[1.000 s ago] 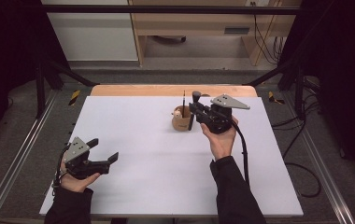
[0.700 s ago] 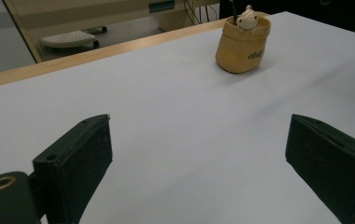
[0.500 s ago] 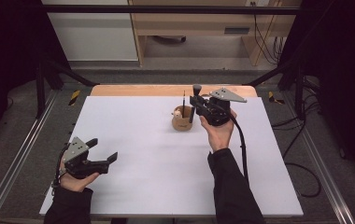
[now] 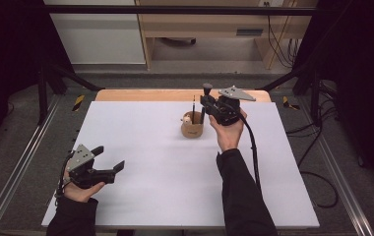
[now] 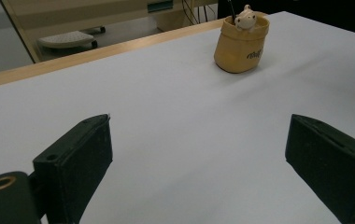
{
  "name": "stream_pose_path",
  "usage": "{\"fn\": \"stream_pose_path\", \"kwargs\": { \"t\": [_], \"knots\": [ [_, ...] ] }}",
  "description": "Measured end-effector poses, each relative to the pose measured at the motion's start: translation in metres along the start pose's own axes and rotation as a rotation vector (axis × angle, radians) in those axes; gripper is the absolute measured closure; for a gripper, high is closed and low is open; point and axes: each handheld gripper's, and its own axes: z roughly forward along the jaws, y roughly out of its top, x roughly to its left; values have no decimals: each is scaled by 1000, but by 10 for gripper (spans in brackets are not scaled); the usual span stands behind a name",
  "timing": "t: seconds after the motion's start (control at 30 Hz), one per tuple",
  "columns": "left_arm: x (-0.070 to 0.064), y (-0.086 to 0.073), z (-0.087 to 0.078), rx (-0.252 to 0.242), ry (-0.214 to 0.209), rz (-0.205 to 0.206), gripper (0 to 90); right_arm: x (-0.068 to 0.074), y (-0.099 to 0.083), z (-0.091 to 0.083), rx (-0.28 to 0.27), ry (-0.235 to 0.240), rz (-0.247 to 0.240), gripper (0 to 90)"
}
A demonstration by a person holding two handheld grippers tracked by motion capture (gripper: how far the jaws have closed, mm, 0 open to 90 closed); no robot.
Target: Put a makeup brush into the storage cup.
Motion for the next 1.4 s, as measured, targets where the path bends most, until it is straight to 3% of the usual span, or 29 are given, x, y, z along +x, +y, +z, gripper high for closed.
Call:
{"fn": "stream_pose_path", "kwargs": {
  "t": [0.33, 0.53, 1.0, 1.4],
  "knots": [
    [-1, 1, 0, -3, -2, 3, 68, -1, -1, 21, 6, -14, -4, 776],
    [-1, 1, 0, -4, -5, 4, 68, -3, -4, 34, 5, -25, 18, 776],
    [-1, 1, -1, -9, -6, 6, 68, -13, -19, 55, 54, -79, 33, 776],
    [0, 1, -2, -9, -4, 6, 69, -13, -30, 66, 96, -78, 40, 776]
  ]
}}
